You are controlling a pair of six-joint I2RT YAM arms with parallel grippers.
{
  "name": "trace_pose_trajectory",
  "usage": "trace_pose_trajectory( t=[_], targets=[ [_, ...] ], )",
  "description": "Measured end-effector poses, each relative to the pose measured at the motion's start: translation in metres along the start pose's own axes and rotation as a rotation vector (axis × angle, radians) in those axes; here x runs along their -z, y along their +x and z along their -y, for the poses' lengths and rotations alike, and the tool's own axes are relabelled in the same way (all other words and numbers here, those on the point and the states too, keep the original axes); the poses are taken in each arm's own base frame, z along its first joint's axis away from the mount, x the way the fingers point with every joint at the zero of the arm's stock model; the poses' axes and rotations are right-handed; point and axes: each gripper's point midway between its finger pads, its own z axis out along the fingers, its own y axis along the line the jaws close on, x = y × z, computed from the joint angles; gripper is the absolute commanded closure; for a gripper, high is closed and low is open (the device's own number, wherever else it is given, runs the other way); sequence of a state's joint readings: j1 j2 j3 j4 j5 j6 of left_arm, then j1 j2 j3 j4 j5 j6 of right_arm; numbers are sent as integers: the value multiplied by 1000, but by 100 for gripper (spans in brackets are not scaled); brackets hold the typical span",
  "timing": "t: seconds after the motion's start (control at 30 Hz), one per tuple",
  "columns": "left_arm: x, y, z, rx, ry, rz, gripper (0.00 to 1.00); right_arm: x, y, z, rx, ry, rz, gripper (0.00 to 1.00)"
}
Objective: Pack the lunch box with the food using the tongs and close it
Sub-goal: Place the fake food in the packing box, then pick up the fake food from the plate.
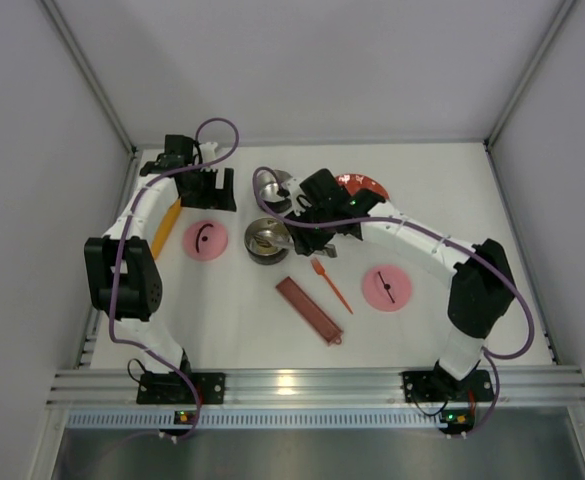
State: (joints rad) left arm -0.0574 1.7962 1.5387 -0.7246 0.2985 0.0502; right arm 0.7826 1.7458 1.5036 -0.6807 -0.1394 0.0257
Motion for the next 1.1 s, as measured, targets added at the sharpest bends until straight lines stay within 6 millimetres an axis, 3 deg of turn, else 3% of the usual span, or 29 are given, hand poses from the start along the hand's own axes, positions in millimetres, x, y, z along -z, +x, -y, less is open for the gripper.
trace_pose_trajectory(
  t=[0.33,0.53,0.67,0.77,0.87,0.97,1.1],
  targets=[
    [0,0,0,0,0,0,4,19,-17,11,5,76,52,56],
    [0,0,0,1,0,0,4,63,-37,28,-42,155,162,56],
    [0,0,0,1,0,-1,4,95,-43,58,-149,230,246,56],
    [0,0,0,1,0,-1,4,103,-25,84,-251,297,246,56],
    [-1,1,0,2,0,-3,4,89,6,101,-332,349,183,56],
    [-1,3,-1,7,-1,-7,4,74,38,107,-385,371,107,57],
    [-1,4,-2,10,-8,-9,4,62,57,108,-428,375,65,57]
  ],
)
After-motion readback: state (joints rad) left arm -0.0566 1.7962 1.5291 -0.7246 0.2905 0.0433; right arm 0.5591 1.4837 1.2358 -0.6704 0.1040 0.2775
